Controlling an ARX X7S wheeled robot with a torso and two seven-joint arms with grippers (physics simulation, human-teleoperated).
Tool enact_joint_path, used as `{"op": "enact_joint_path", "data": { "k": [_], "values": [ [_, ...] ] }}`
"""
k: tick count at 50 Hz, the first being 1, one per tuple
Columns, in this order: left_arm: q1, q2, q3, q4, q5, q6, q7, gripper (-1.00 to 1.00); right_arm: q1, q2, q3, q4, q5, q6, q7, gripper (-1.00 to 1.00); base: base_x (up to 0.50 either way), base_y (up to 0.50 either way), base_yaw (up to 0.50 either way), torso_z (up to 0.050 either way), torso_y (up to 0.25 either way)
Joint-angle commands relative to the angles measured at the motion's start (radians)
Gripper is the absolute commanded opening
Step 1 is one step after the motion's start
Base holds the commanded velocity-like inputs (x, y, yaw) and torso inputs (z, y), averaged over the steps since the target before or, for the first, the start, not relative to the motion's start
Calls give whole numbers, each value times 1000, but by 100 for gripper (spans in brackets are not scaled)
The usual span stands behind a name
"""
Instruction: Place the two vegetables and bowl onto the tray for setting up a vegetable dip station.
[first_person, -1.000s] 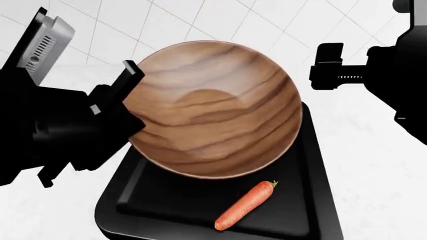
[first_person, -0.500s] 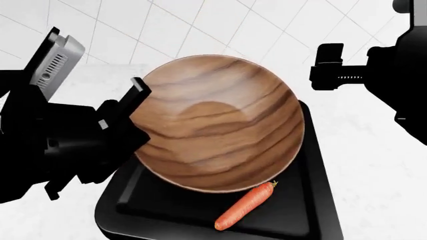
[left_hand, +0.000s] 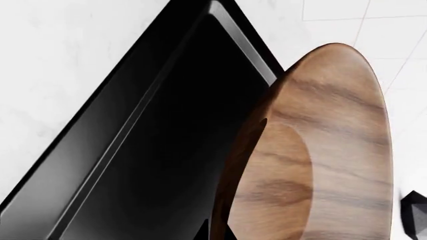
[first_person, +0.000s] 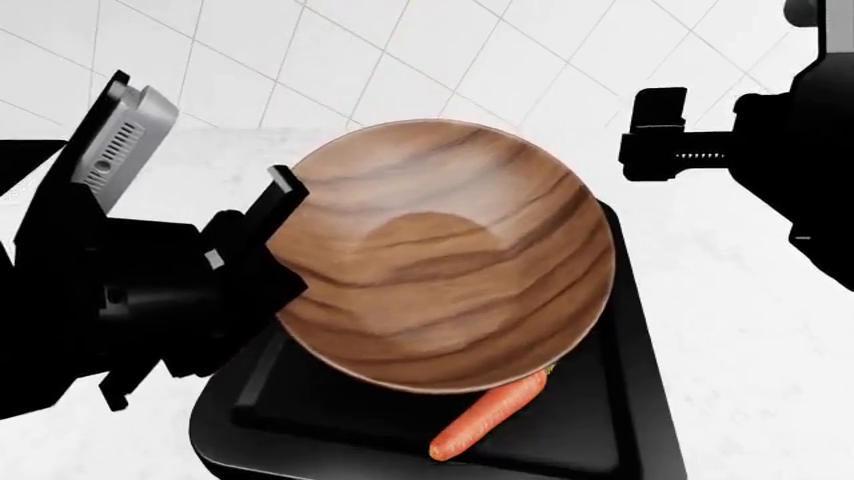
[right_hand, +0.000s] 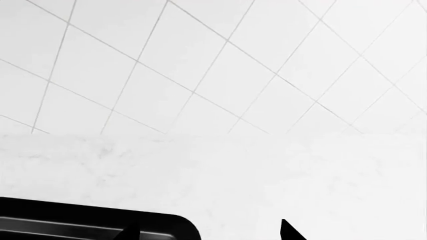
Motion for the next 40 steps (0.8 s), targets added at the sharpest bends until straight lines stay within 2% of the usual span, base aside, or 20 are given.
{"op": "enact_joint_path", "data": {
  "k": [1,13,14,40],
  "values": [
    [9,2,-8,4,3,19,9,-100,2,0,-1,-2,2,1,1,100,0,0,0,0,0],
    [20,1,-14,7,-4,24,15,-100,0,1,-3,1,-6,1,-6,100,0,0,0,0,0],
    [21,0,-15,7,-5,24,17,100,0,1,-3,1,-7,1,-7,100,0,0,0,0,0],
    [4,-6,-41,-4,9,31,7,100,5,1,-4,1,-5,1,-7,100,0,0,0,0,0]
  ]
}}
